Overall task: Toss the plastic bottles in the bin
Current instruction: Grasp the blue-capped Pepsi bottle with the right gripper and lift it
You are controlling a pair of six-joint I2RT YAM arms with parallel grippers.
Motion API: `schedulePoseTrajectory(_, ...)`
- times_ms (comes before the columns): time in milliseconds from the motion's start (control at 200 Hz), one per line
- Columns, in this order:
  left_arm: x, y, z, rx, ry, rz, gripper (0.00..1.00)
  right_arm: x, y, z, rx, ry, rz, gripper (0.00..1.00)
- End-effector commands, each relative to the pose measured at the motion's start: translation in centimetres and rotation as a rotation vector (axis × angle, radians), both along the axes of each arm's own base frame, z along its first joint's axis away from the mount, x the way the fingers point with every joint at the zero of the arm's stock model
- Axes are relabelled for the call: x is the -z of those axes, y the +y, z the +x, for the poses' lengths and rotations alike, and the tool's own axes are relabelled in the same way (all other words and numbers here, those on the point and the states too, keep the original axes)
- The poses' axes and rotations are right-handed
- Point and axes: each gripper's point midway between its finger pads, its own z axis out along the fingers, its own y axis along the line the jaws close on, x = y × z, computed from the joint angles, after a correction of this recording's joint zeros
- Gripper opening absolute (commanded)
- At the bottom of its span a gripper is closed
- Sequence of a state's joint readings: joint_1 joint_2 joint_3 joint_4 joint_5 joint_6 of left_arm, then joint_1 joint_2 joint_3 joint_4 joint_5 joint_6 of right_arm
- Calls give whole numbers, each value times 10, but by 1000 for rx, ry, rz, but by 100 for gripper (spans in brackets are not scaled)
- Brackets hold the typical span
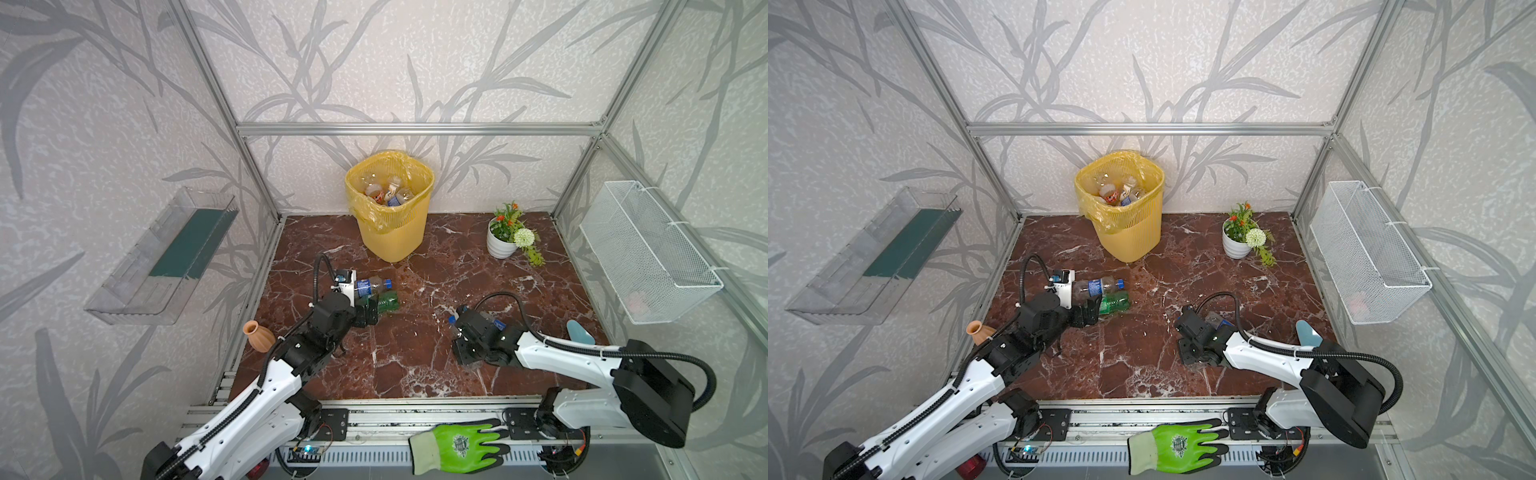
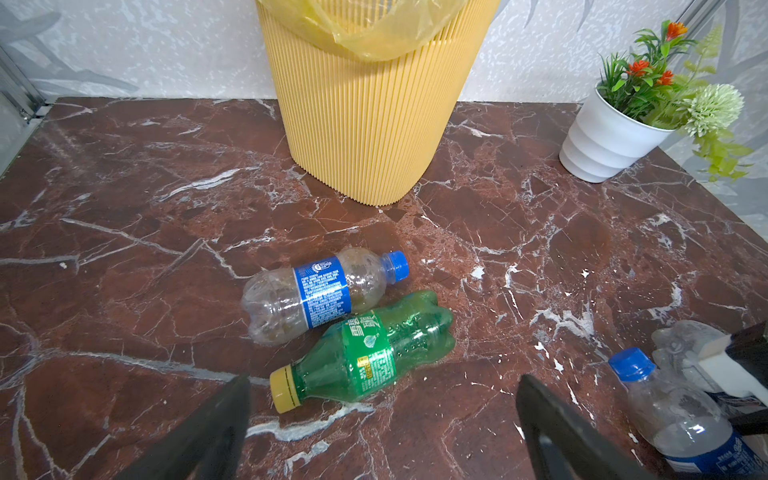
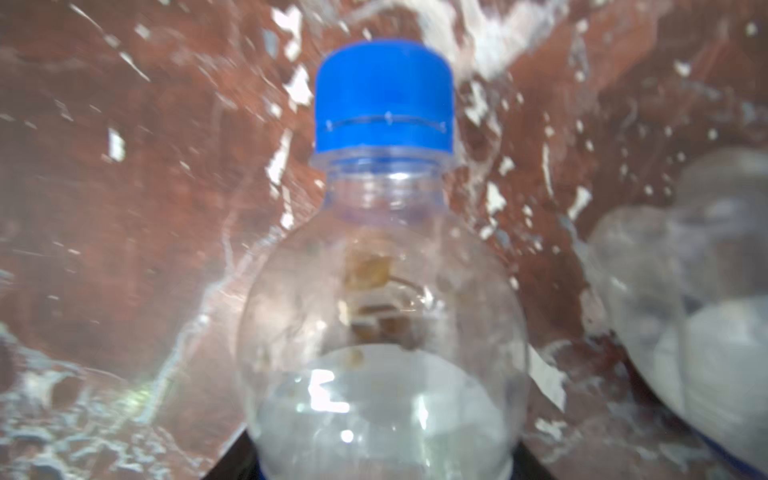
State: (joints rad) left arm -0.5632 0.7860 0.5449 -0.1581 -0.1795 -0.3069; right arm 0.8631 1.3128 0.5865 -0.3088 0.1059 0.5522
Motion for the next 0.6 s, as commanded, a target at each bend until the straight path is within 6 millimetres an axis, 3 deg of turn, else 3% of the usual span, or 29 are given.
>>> schedulePoseTrajectory(0, 5, 5, -2, -20, 6, 17, 99, -36, 24, 23, -30, -127, 84, 59)
schedulePoseTrajectory(105, 7, 9, -2, -36, 10, 32, 99, -75, 37, 39, -76, -262, 140, 58)
schedulePoseTrajectory(180, 11, 15, -1, -66, 14, 63, 99, -115, 46, 54, -118, -422, 188, 57)
schedulePoseTrajectory(315, 16, 43, 5, -209, 21, 164, 99, -216, 55, 78, -157, -796, 294, 54)
schedulePoseTrajectory(475, 20, 37, 10, -192, 58, 178, 99, -336, 63, 86, -192, -1160, 399, 53)
schedulePoseTrajectory(595, 23, 32, 13, -185, 64, 162, 99, -408, 69, 86, -195, -1370, 481, 54)
